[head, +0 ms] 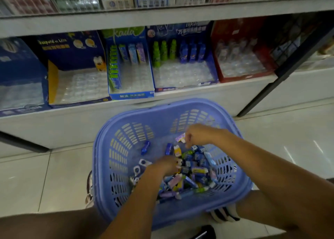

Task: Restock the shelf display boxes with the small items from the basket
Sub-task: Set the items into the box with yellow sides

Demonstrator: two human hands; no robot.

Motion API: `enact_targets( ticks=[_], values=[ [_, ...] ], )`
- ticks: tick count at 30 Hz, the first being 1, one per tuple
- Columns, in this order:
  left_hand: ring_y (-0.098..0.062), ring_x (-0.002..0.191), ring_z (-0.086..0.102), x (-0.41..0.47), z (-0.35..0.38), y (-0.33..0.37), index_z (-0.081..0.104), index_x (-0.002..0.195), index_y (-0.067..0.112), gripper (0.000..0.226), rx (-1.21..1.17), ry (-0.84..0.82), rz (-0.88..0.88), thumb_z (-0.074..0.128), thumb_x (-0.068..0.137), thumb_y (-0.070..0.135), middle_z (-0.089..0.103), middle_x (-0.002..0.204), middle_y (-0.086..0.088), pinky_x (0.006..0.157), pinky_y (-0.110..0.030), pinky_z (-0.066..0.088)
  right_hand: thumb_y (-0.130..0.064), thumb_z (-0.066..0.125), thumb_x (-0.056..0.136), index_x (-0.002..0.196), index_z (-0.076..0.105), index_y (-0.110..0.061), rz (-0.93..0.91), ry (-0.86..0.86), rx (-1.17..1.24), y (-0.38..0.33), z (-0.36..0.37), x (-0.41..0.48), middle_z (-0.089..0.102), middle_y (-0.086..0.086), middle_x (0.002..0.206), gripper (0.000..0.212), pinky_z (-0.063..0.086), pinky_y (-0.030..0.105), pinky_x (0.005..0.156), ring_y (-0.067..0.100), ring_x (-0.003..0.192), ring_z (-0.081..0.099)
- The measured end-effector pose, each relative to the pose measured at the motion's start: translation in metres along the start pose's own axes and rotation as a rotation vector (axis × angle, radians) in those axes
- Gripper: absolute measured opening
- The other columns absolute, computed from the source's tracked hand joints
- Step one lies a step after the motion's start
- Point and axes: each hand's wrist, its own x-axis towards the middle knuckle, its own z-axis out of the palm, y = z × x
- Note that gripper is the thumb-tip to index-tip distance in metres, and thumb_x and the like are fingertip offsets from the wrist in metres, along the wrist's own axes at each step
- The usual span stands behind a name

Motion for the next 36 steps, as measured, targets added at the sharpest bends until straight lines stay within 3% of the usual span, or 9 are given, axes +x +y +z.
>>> enact_targets(
  ticks=[2,6,9,12,14,18,21,26,36],
  values=[
    [-0.031,0.083,0.051,0.003,0.020,-0.011,0.055,0.119,0.002,0.036,0.045,-0.109,-0.024,0.041,0.099,0.029,0.056,0.105,-0.025,0.072,-0.038,0.040,-0.018,0.053,0.095,0.117,0.059,0.007,0.072,-0.040,-0.064,0.013,0.031,0.017,0.055,0.027,0.126,0.033,0.049,0.043,0.087,0.038,0.088,0.056],
    [-0.023,0.075,0.042,0.009,0.034,-0.022,0.052,0.097,0.011,0.035,0.016,-0.092,0.006,0.036,0.100,0.042,0.047,0.090,-0.015,0.070,-0.035,0.035,-0.004,0.045,0.096,0.126,0.052,-0.001,0.167,-0.113,-0.164,0.034,0.069,0.037,0.051,0.016,0.084,0.031,0.036,0.034,0.068,0.017,0.056,0.034],
    [-0.026,0.077,0.047,0.015,0.032,-0.023,0.051,0.086,0.010,0.029,0.007,-0.038,-0.029,0.044,0.097,0.037,0.048,0.081,-0.013,0.068,-0.035,0.039,-0.005,0.047,0.095,0.127,0.051,-0.003,0.206,-0.079,-0.209,0.037,0.078,0.048,0.052,0.012,0.085,0.032,0.039,0.030,0.070,0.015,0.055,0.032],
    [-0.033,0.080,0.054,0.025,0.026,-0.018,0.048,0.073,0.008,0.022,-0.047,0.189,-0.069,0.045,0.095,0.014,0.056,0.085,-0.021,0.073,-0.043,0.047,-0.010,0.055,0.093,0.086,0.054,-0.012,0.240,-0.110,-0.208,0.031,0.073,0.054,0.037,0.006,0.068,0.007,0.039,0.027,0.068,0.015,0.053,0.030],
    [-0.035,0.082,0.058,0.035,0.020,-0.011,0.052,0.079,0.007,0.017,-0.130,0.314,-0.043,0.044,0.094,0.007,0.058,0.086,-0.021,0.077,-0.044,0.049,-0.015,0.059,0.091,0.062,0.037,-0.017,0.235,-0.126,-0.173,0.031,0.066,0.058,0.031,0.005,0.062,0.037,0.037,0.029,0.059,0.015,0.052,0.029],
    [-0.032,0.104,0.059,0.060,0.012,0.006,0.060,0.116,0.003,0.025,-0.170,0.386,0.043,0.048,0.093,0.007,0.062,0.114,-0.018,0.087,-0.039,0.047,-0.014,0.059,0.089,0.055,0.040,-0.010,0.147,-0.003,-0.044,0.043,0.046,0.056,0.029,0.010,0.054,0.040,0.035,0.033,0.061,0.019,0.048,0.026],
    [-0.027,0.114,0.055,0.075,0.019,0.010,0.057,0.124,0.008,0.033,-0.166,0.387,0.113,0.054,0.092,0.013,0.058,0.125,-0.012,0.096,-0.034,0.045,-0.015,0.057,0.093,0.072,0.062,0.005,0.172,0.086,0.188,0.047,0.024,0.049,0.045,0.025,0.065,0.030,0.043,0.039,0.065,0.024,0.057,0.039],
    [-0.028,0.113,0.053,0.095,0.033,0.013,0.055,0.121,0.009,0.031,0.050,0.318,0.092,0.056,0.094,0.024,0.052,0.127,-0.014,0.095,-0.037,0.046,-0.015,0.041,0.101,0.102,0.059,-0.006,0.164,0.098,0.585,0.050,-0.001,0.035,0.056,0.014,0.085,0.020,0.054,0.044,0.081,0.032,0.080,0.059],
    [-0.032,0.104,0.061,0.094,0.022,0.018,0.059,0.113,-0.002,0.034,0.086,0.188,0.003,0.062,0.092,0.025,0.064,0.112,-0.019,0.086,-0.040,0.050,-0.020,0.053,0.096,0.110,0.065,-0.012,-0.003,0.109,1.061,0.047,-0.022,0.005,0.065,0.005,0.097,0.020,0.047,0.021,0.060,0.013,0.067,0.056]
  ],
)
